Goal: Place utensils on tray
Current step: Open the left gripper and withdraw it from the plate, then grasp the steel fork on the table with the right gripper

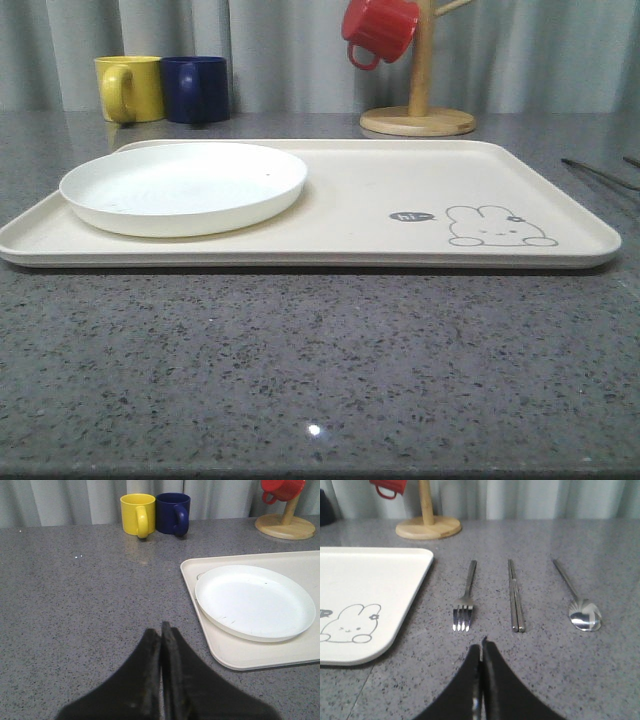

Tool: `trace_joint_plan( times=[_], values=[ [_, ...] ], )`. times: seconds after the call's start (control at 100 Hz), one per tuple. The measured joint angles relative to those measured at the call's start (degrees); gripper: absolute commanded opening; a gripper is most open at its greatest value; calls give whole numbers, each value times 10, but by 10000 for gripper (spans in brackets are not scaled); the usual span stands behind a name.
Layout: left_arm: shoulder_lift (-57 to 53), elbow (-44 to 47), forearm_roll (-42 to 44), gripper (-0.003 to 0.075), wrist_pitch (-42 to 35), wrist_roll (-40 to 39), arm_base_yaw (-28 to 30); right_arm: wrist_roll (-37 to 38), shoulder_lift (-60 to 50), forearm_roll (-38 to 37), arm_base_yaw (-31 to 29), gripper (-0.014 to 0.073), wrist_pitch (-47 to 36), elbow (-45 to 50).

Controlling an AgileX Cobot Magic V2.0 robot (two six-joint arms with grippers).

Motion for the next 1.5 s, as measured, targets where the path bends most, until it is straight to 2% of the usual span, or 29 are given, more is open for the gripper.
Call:
trace_joint_plan(
  times=[0.11, 0.18, 0.25, 0.37, 0.44, 0.67, 0.79, 1.06, 1.5],
  values=[
    [0, 0, 0, -19, 0, -1, 0, 0, 69, 0, 0, -47, 61, -57],
    [0, 0, 0, -19, 0, -1, 0, 0, 118, 0, 0, 20, 91, -92],
    [0, 1, 0, -19, 0, -1, 0, 0, 171, 0, 0, 161, 116, -127],
    [0, 1, 0, -19, 0, -1, 0, 0, 267, 0, 0, 470, 149, -185],
    [0, 1, 0, -19, 0, -1, 0, 0, 322, 0, 0, 550, 161, -219],
    [0, 1, 0, -19, 0, -1, 0, 0, 484, 31, 0, 537, 193, -332],
    [0, 1, 0, -19, 0, -1, 0, 0, 569, 51, 0, 537, 236, -397],
    [0, 1, 0, -19, 0, -1, 0, 0, 750, 56, 0, 537, 300, -525],
    [0, 1, 0, -19, 0, -1, 0, 0, 923, 58, 0, 524, 348, -655]
  ],
)
